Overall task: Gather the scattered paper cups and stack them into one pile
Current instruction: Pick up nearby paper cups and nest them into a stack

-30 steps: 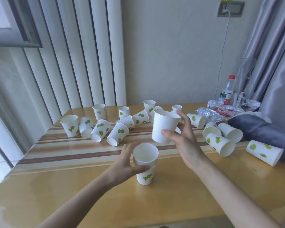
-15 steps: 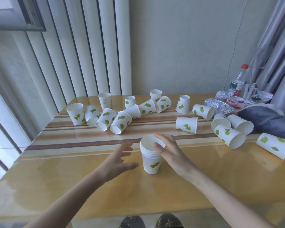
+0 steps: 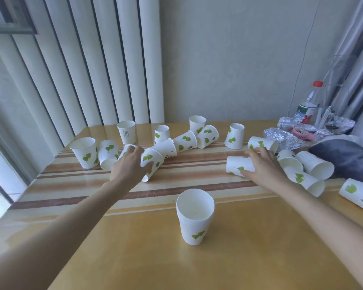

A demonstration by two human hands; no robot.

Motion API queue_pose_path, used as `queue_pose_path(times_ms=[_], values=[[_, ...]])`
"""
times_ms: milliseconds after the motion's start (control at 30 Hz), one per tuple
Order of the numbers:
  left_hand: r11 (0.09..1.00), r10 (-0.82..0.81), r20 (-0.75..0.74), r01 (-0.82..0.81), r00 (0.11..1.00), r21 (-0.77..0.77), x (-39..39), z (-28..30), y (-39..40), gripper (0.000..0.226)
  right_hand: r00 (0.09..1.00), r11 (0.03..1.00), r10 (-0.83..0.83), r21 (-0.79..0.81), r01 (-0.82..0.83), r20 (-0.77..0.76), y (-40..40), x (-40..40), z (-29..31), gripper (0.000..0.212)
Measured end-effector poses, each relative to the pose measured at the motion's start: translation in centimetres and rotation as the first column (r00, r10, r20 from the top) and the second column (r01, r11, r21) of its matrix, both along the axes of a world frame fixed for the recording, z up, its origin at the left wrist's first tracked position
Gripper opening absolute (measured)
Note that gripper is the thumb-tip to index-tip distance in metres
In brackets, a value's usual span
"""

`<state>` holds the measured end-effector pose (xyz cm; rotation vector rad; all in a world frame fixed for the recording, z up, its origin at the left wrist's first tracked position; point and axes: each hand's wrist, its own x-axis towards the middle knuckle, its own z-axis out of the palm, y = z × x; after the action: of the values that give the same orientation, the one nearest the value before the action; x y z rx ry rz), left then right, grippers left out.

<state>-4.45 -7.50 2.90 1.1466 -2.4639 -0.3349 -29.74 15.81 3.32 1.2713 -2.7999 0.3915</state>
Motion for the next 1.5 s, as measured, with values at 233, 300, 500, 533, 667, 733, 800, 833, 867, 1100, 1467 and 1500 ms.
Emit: queue_pose_path(times_ms=[233,300,500,533,667,733,800,833,867,1100,1467,1500], values=[[0.989,0.126,0.238,-0.14,0.963,0.045,-3.0,-1.3,-2.8,0.063,0.955,0.996,-0.015,0.086,-0.011,0.295,-0.8,-3.7,-1.6,0.086],[0.987,0.135,0.258,-0.154,0.957,0.054,-3.5,-1.5,-2.9,0.063,0.951,0.998,-0.005,0.059,-0.014,0.308,-0.5,-3.7,-1.7,0.078],[0.961,0.144,0.126,-0.169,0.981,0.217,-3.6,-0.6,-1.2,0.049,0.933,0.99,0.049,-0.144,0.003,0.357,0.3,-2.1,-0.9,0.06],[0.944,0.126,0.032,-0.13,0.991,0.304,-3.4,-0.1,-0.9,0.049,0.926,0.989,0.062,-0.15,-0.005,0.374,0.4,-1.8,-0.6,0.061],[0.803,-0.01,-0.402,0.247,0.916,0.542,-1.8,3.4,2.3,0.069,0.886,0.99,0.109,-0.125,-0.058,0.451,1.3,-0.5,0.2,0.071],[0.746,-0.121,-0.546,0.439,0.829,0.5,-0.5,5.4,5.6,0.08,0.898,0.99,0.111,-0.129,-0.061,0.426,1.8,0.3,0.7,0.065],[0.712,-0.245,-0.6,0.561,0.761,0.422,0.6,6.7,8.7,0.083,0.925,0.99,0.09,-0.135,-0.042,0.37,2.2,1.3,1.5,0.062],[0.693,-0.287,-0.605,0.597,0.743,0.405,1.0,6.8,9.8,0.082,0.937,0.989,0.077,-0.143,-0.029,0.341,2.5,1.8,2.0,0.062],[0.669,-0.315,-0.608,0.625,0.729,0.402,1.3,6.7,10.8,0.08,0.947,0.987,0.068,-0.161,-0.017,0.315,2.7,2.3,2.4,0.062],[0.641,-0.361,-0.504,0.601,0.785,0.476,2.9,3.1,13.3,0.065,0.974,0.903,0.119,-0.429,-0.026,0.192,3.9,5.7,6.3,0.057],[0.624,-0.375,-0.386,0.538,0.843,0.567,5.0,-0.5,14.3,0.091,0.895,0.805,0.427,-0.504,-0.314,0.125,2.1,14.2,8.8,0.055],[0.632,-0.367,-0.376,0.525,0.851,0.57,5.2,-0.8,14.0,0.092,0.892,0.815,0.437,-0.473,-0.336,0.119,1.7,14.7,8.3,0.057]])
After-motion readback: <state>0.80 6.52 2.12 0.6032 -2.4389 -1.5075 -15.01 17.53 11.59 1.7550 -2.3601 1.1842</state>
